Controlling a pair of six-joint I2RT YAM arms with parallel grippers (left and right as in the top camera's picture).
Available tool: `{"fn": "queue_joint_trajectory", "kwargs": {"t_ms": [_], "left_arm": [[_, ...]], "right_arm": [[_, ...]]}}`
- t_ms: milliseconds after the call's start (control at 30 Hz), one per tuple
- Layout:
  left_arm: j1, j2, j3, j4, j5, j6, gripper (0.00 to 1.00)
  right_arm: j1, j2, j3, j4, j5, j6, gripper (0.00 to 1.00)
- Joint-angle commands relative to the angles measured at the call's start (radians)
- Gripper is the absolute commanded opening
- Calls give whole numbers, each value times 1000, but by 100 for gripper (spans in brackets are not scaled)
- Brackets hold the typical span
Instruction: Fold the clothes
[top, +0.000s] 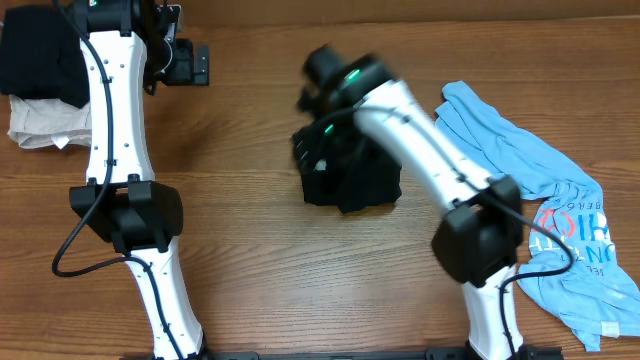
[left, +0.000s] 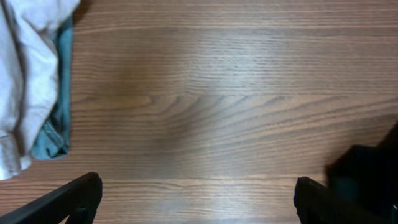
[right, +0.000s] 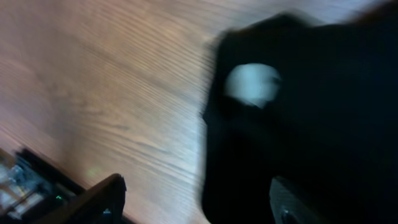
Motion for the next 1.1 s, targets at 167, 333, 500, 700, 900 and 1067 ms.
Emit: {"fn": "queue_joint_trajectory", "kwargs": {"t_ms": [167, 333, 500, 700, 900, 1067], "left_arm": [[-49, 11, -10, -66, 197, 7, 100], [-134, 11, -80, -101, 328, 96, 100], [-246, 11, -237, -40, 380, 66, 100], [-379, 11, -421, 65, 423, -7, 100], [-418, 11, -482, 89, 389, -68, 100], [-419, 11, -558, 122, 322, -100, 100]], "right_arm": [[-243, -75, 152, -144, 41, 23, 93], [-362, -74, 152, -151, 75, 23, 100], [-463, -74, 152, -151, 76, 23, 100], [-518, -74, 151, -161, 76, 21, 100], [-521, -74, 151, -171, 106, 19, 100], [-521, -74, 151, -171, 105, 19, 100]]}}
